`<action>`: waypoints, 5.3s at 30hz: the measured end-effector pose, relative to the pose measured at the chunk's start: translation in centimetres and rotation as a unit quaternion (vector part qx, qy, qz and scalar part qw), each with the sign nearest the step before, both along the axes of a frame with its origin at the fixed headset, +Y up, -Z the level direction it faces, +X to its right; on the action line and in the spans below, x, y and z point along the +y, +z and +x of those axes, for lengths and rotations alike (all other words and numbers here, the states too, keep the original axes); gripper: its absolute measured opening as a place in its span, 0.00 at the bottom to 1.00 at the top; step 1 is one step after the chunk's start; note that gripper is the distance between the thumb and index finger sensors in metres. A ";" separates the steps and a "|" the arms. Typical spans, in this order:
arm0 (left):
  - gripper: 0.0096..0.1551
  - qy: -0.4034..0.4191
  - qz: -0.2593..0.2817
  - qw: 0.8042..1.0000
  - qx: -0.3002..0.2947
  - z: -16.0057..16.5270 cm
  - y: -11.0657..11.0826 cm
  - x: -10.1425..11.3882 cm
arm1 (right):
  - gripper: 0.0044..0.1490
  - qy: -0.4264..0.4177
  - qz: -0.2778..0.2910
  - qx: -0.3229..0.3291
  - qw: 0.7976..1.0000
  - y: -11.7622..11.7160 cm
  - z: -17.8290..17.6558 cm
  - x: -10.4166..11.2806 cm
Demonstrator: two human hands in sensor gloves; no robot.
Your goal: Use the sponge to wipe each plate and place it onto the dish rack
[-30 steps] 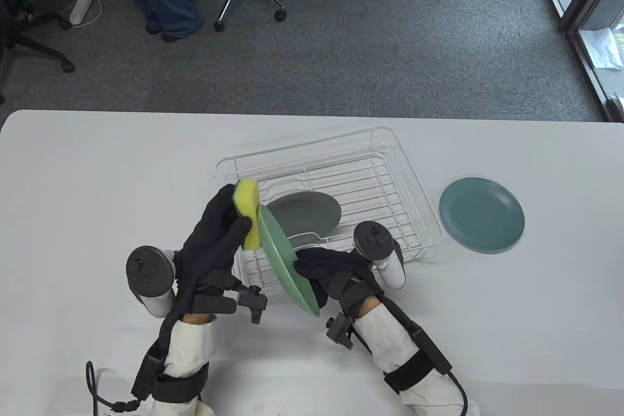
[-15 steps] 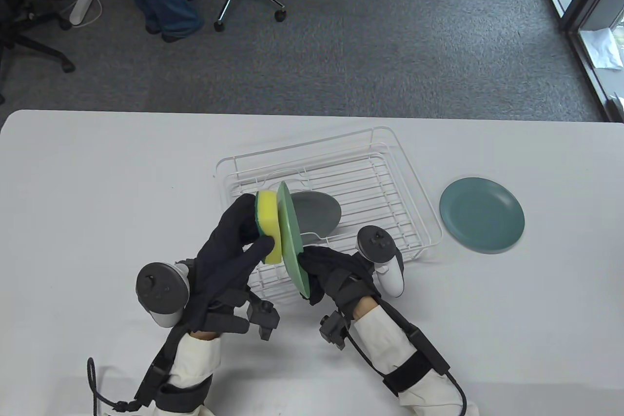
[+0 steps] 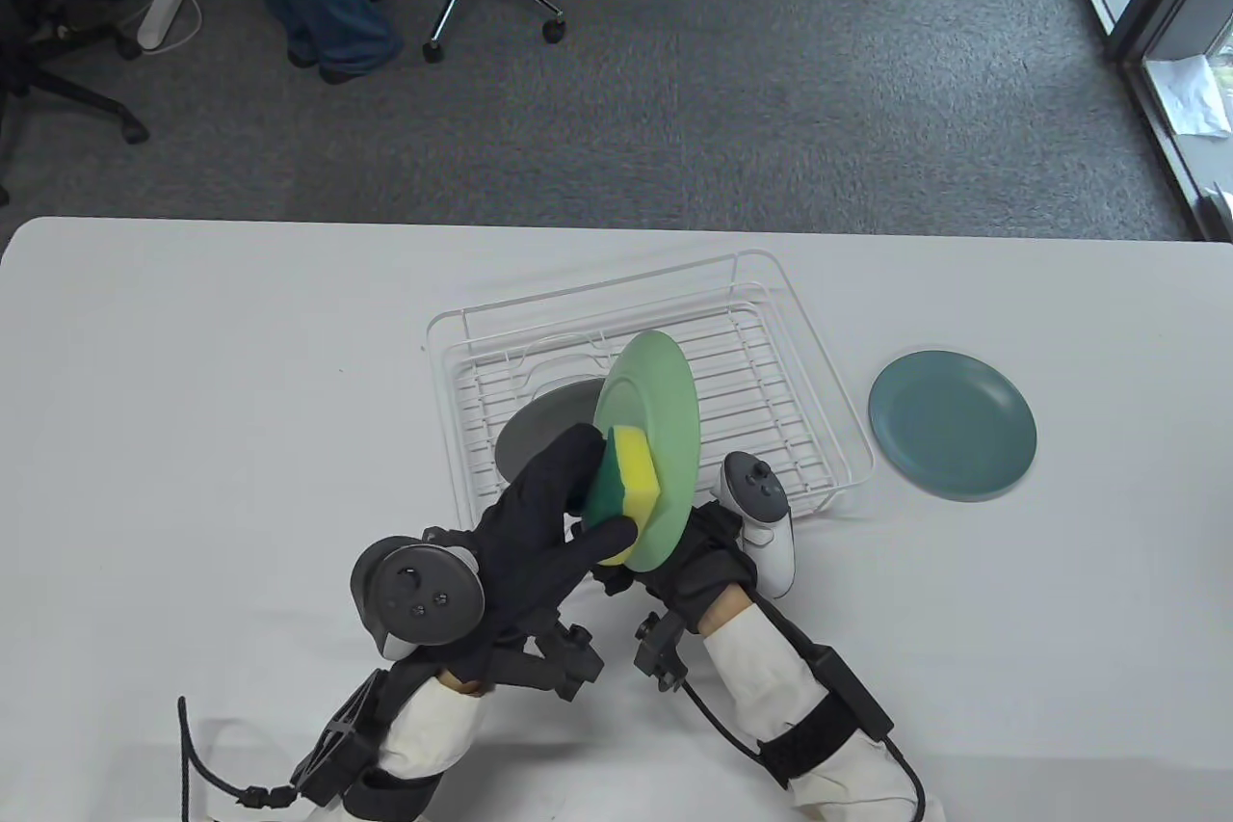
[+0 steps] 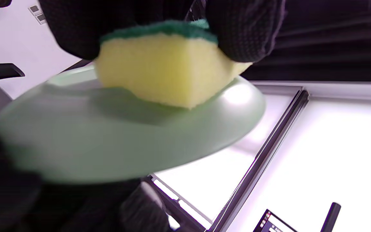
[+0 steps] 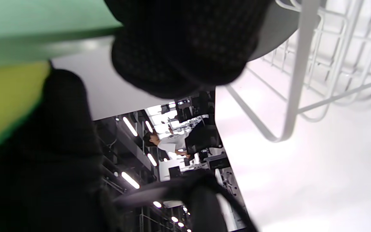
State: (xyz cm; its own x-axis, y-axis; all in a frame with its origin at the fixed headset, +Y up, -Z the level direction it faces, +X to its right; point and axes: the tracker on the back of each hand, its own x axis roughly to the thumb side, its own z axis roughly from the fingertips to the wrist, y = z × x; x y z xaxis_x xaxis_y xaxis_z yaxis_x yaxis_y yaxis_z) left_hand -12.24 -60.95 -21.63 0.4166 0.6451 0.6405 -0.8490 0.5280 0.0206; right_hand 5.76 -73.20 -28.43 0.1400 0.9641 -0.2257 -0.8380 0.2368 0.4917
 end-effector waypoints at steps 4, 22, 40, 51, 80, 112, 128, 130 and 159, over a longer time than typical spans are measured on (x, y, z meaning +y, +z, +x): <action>0.46 -0.027 0.009 1.000 -0.001 1.0 0.2 -0.4 | 0.27 -0.028 -0.001 0.005 1.000 -0.1 0.1 0.1; 0.45 -0.050 -0.027 0.997 0.054 0.3 -1.6 -1.9 | 0.27 -0.076 0.048 0.019 0.996 -0.7 0.5 0.7; 0.44 0.019 -0.127 0.984 0.120 -4.0 -4.9 -4.2 | 0.27 -0.007 0.094 0.098 0.991 -0.8 -0.7 0.8; 0.44 0.071 -0.148 0.981 0.105 -5.2 -5.5 -4.7 | 0.27 0.045 0.093 0.103 0.989 -0.8 -0.7 0.6; 0.45 -0.099 0.036 0.993 0.056 0.3 -1.1 -1.3 | 0.27 -0.034 0.012 0.087 0.996 -1.3 0.2 -0.9; 0.45 0.092 -0.056 0.993 0.056 -4.6 -2.6 -0.9 | 0.28 0.147 0.079 -0.046 0.985 -1.8 2.3 -0.6; 0.45 0.078 -0.151 0.982 0.077 -5.9 -5.1 -3.8 | 0.27 0.107 0.160 -0.246 0.950 -3.8 9.6 4.3; 0.45 0.081 -0.164 0.977 0.108 -6.8 -5.3 -4.1 | 0.26 0.167 0.213 -0.296 0.916 -3.6 10.1 6.4; 0.45 0.132 -0.172 0.964 0.152 -10.2 -5.9 -4.1 | 0.24 0.564 0.437 -0.290 0.637 -3.9 1.8 7.8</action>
State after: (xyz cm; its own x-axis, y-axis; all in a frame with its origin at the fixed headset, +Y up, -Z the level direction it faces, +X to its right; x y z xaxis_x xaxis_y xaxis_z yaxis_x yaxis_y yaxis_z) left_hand -22.43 -65.02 -27.52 0.3429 0.9072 0.2438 -0.9374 0.3134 0.1521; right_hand 7.51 -65.43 -32.30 -0.9388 0.2460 0.2412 -0.3326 -0.8297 -0.4482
